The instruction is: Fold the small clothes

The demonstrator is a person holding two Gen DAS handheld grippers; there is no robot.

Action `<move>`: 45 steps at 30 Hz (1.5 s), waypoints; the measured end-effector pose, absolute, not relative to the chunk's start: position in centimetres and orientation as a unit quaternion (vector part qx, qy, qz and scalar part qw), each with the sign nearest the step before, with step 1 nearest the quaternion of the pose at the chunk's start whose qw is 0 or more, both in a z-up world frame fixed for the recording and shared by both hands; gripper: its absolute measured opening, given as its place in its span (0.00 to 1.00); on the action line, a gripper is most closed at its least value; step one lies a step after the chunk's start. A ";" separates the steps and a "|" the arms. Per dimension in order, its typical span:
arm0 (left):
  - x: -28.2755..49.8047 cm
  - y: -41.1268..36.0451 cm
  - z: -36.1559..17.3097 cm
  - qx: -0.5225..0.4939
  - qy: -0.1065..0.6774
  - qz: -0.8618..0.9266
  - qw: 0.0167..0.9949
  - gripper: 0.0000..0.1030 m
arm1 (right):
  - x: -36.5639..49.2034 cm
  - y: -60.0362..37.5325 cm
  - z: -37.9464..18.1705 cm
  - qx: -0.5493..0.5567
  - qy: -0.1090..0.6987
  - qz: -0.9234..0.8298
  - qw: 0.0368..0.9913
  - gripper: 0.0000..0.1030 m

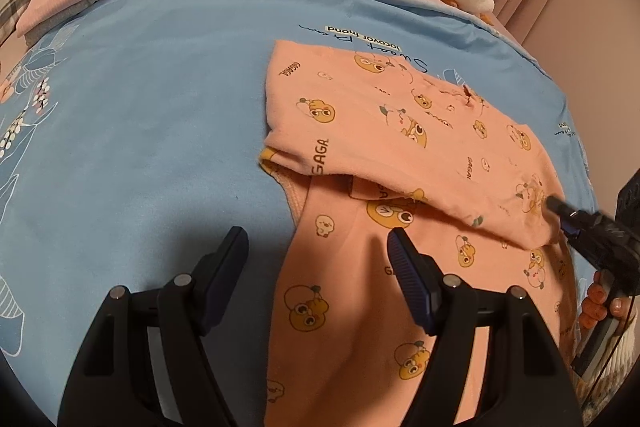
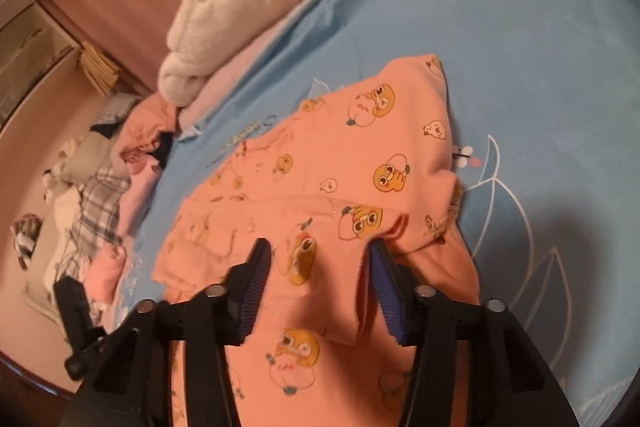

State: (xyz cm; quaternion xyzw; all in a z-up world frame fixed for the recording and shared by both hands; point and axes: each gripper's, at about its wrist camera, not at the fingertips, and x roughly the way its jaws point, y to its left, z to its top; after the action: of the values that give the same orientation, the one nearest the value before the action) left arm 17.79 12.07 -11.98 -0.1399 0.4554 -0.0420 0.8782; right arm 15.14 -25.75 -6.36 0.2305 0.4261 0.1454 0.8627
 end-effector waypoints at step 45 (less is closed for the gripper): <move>20.8 10.7 -10.6 -0.115 0.450 -0.075 0.882 0.63 | 16.4 -26.3 -4.3 0.041 0.427 0.057 0.901 0.40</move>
State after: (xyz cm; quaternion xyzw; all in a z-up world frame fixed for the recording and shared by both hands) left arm 20.80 10.72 -10.57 -0.1155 0.4497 -0.0751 0.8825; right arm 16.40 -26.33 -4.33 0.0410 0.4272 0.0572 0.9014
